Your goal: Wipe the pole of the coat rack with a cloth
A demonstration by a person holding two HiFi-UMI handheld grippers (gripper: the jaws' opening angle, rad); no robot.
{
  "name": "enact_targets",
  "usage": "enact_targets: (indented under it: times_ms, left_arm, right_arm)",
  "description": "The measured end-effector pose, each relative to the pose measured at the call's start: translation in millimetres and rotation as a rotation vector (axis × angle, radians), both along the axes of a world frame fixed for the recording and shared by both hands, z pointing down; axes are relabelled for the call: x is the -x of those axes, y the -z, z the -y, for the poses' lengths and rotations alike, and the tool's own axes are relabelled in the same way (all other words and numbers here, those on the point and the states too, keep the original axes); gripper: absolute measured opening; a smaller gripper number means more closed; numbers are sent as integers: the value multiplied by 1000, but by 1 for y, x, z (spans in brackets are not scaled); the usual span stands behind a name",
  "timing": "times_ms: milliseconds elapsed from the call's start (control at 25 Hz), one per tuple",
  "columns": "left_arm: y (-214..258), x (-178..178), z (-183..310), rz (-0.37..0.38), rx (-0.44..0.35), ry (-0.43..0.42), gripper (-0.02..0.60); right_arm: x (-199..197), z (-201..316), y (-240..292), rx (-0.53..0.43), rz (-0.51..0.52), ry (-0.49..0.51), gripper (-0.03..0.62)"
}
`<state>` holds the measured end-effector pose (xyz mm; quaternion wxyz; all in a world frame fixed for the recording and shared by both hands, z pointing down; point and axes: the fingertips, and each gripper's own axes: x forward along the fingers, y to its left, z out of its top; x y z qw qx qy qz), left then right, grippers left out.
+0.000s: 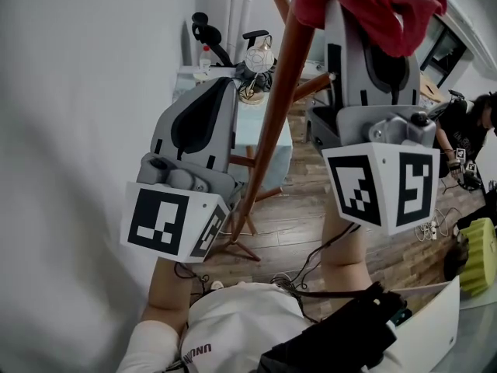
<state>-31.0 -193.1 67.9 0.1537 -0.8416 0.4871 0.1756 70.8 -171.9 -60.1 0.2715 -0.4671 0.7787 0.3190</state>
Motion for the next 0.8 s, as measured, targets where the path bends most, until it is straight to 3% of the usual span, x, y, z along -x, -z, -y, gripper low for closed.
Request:
enact_targets:
  times_ms: [800]
  left_arm:
    - [-31, 8, 1, -1, 62, 36, 14]
  right_arm:
    - [5, 6, -32, 72, -50, -10, 110]
